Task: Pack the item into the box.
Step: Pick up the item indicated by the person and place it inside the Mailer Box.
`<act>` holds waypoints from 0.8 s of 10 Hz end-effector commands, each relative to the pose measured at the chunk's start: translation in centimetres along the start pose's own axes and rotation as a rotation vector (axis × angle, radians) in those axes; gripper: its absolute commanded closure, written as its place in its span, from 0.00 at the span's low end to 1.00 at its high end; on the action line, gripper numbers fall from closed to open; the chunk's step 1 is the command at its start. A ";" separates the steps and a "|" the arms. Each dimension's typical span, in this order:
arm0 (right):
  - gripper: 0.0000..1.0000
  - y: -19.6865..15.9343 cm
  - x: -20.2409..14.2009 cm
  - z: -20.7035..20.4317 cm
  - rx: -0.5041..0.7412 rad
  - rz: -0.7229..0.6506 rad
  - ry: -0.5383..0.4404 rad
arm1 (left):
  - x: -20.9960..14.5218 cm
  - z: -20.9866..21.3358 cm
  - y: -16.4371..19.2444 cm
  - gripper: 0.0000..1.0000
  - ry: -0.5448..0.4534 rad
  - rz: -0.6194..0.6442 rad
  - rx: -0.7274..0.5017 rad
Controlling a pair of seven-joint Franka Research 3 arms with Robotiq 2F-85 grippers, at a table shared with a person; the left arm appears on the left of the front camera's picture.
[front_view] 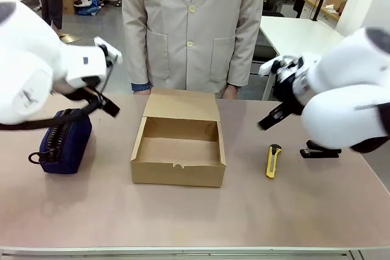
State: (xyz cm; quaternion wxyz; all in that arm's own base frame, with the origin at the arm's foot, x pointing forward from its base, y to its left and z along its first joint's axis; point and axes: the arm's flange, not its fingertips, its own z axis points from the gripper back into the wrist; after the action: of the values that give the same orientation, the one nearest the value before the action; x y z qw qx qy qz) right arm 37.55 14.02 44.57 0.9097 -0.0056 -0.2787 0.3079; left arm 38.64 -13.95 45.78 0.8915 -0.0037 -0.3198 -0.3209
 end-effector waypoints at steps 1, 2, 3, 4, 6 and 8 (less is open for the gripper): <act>0.00 0.8 -4.1 10.2 -0.064 -0.014 -0.060 | -4.1 10.0 0.2 0.00 -0.115 0.007 0.030; 0.00 1.6 -4.7 10.4 -0.108 -0.075 -0.083 | -4.4 9.7 -0.3 0.00 -0.098 0.058 0.137; 0.00 -0.5 0.2 5.4 -0.024 -0.009 -0.037 | 0.9 5.4 0.9 0.00 -0.065 -0.001 0.021; 0.00 -0.5 -0.1 9.8 -0.052 -0.032 -0.076 | 0.9 5.4 0.9 0.00 -0.065 -0.001 0.021; 0.00 -2.4 -0.9 10.1 0.149 -0.148 -0.031 | 0.0 11.3 3.3 0.00 0.063 0.045 -0.171; 0.00 -7.6 -3.9 14.6 0.584 -0.537 -0.052 | -2.0 13.9 8.4 0.00 0.319 0.295 -0.541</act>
State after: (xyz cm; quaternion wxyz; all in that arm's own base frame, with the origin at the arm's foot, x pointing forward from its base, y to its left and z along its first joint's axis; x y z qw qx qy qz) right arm 32.91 7.06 53.28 0.9278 0.1703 -0.2499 0.2182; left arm 34.01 -7.50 54.19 0.9050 -0.1598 -0.2263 -0.3227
